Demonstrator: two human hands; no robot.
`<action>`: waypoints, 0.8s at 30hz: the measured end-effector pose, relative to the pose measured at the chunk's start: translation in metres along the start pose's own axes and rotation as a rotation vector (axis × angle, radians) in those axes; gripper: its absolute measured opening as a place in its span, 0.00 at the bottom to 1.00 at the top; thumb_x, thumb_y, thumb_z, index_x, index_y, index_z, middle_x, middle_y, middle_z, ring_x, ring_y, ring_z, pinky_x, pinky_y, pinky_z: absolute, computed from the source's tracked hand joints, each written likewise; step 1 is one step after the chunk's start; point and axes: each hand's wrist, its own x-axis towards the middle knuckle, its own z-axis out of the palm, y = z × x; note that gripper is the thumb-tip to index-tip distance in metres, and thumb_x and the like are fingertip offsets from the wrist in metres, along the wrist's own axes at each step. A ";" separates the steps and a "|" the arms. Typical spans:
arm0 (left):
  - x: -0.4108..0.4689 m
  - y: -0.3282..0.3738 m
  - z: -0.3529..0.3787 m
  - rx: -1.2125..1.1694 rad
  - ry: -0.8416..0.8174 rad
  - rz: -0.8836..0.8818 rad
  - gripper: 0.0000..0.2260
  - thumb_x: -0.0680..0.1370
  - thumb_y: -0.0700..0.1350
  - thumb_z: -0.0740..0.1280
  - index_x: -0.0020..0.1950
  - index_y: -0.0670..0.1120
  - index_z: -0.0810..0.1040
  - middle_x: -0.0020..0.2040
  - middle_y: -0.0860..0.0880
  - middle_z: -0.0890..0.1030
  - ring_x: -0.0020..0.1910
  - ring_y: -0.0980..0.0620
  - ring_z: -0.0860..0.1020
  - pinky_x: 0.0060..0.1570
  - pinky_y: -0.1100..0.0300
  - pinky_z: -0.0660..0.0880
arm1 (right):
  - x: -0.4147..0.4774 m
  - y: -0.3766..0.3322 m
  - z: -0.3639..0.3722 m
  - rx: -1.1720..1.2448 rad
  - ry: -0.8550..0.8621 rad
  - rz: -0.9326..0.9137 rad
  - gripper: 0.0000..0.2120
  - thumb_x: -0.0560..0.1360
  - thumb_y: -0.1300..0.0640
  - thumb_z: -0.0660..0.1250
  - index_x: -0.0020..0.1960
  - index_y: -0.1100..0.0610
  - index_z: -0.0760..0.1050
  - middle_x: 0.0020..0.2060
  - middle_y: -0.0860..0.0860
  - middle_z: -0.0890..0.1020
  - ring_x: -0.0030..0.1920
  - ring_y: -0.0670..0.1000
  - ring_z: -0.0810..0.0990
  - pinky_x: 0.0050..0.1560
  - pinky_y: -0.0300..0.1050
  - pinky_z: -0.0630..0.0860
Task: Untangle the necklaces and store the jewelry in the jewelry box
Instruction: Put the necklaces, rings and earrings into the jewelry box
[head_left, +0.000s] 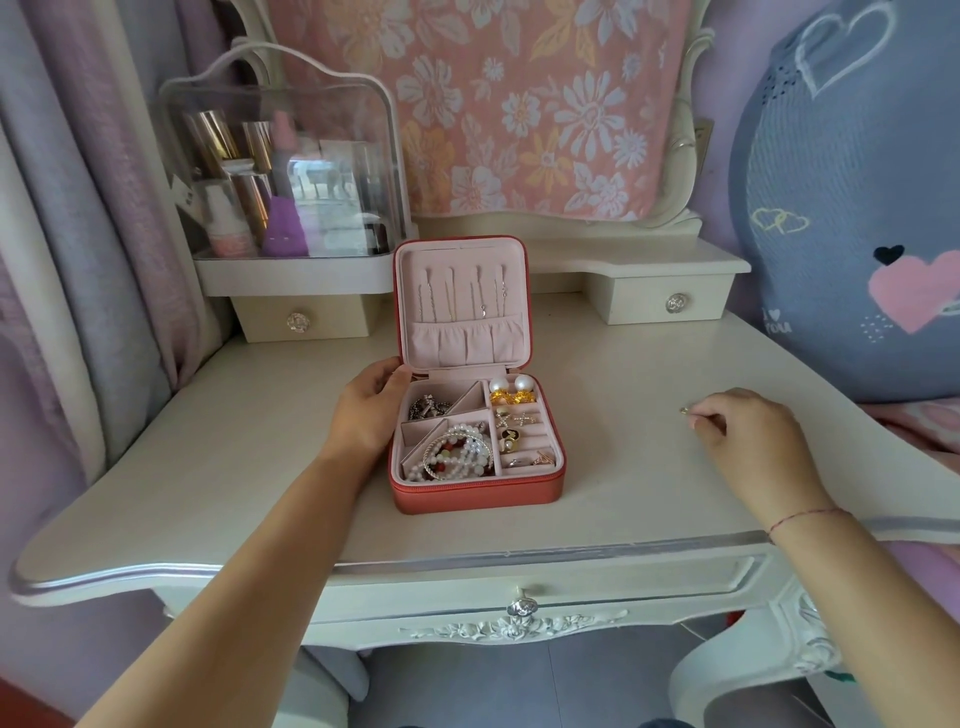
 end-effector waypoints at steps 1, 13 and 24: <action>0.000 0.000 0.000 -0.003 -0.004 0.002 0.09 0.81 0.45 0.63 0.46 0.56 0.81 0.48 0.52 0.84 0.52 0.50 0.81 0.60 0.48 0.76 | -0.002 -0.001 0.001 0.002 0.019 -0.026 0.05 0.71 0.69 0.70 0.42 0.62 0.83 0.42 0.59 0.83 0.41 0.61 0.80 0.45 0.50 0.76; 0.001 -0.001 -0.001 -0.008 -0.019 0.004 0.09 0.81 0.45 0.63 0.48 0.55 0.81 0.49 0.50 0.85 0.52 0.50 0.81 0.61 0.48 0.76 | -0.004 -0.001 0.000 0.043 -0.032 0.032 0.02 0.70 0.65 0.73 0.40 0.60 0.83 0.43 0.52 0.79 0.38 0.51 0.75 0.43 0.42 0.68; 0.002 -0.001 -0.001 -0.005 -0.019 -0.015 0.08 0.80 0.47 0.64 0.53 0.51 0.82 0.50 0.50 0.85 0.52 0.50 0.82 0.61 0.47 0.76 | -0.008 -0.053 -0.015 0.692 -0.352 0.188 0.08 0.73 0.68 0.69 0.38 0.58 0.79 0.30 0.54 0.84 0.34 0.56 0.83 0.42 0.46 0.80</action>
